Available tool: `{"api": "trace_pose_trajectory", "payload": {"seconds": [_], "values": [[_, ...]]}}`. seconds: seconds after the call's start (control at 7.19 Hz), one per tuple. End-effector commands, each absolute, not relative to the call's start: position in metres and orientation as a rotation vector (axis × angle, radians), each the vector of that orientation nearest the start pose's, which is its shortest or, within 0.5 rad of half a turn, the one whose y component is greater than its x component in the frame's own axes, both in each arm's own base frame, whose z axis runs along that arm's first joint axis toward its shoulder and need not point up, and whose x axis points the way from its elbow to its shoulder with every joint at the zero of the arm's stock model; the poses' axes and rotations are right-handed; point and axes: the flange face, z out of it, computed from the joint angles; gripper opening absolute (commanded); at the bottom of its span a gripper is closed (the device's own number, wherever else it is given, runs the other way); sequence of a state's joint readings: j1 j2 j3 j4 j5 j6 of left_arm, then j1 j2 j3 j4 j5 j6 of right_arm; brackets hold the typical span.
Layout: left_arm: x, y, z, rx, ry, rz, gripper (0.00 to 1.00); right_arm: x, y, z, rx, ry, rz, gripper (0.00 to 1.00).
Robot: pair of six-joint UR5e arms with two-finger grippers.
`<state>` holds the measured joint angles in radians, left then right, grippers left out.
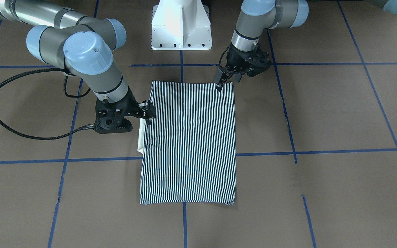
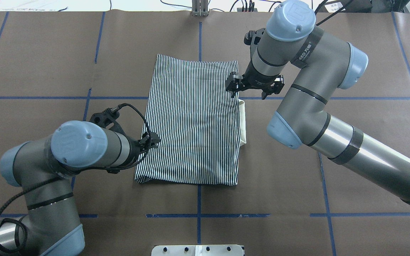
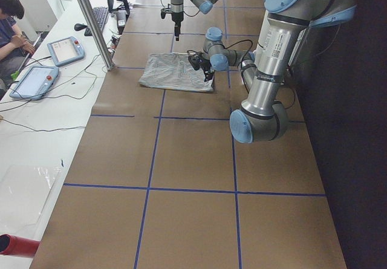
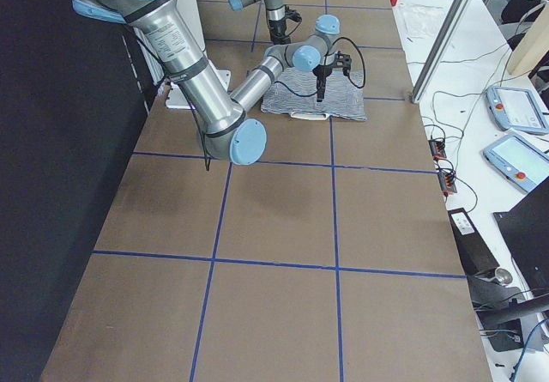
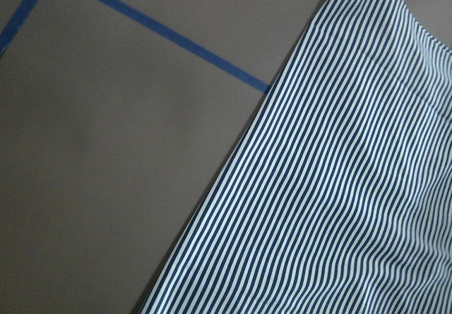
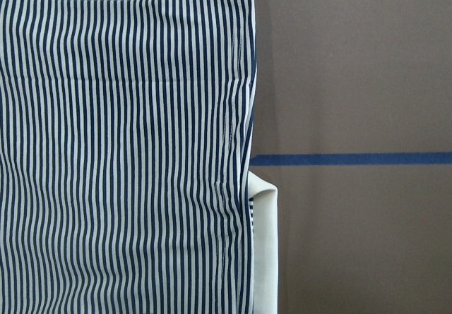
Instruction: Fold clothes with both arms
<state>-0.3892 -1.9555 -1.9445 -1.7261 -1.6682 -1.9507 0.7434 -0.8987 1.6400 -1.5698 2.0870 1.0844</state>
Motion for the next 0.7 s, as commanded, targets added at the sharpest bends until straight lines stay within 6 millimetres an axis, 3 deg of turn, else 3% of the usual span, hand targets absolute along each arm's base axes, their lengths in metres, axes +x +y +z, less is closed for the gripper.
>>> {"api": "trace_pose_trajectory", "payload": {"seconds": [0.0, 0.28, 0.56], "values": [[0.513, -0.311, 0.298, -0.080, 0.843, -0.721, 0.97, -0.455, -0.514, 0.228, -0.001, -0.878, 0.061, 1.00], [0.515, -0.309, 0.305, -0.082, 0.829, -0.722, 0.94, -0.461, -0.509, 0.226, 0.007, -0.900, 0.064, 1.00], [0.529, -0.311, 0.315, -0.082, 0.800, -0.721, 0.90, -0.462, -0.508, 0.225, 0.005, -0.905, 0.068, 1.00]]}}
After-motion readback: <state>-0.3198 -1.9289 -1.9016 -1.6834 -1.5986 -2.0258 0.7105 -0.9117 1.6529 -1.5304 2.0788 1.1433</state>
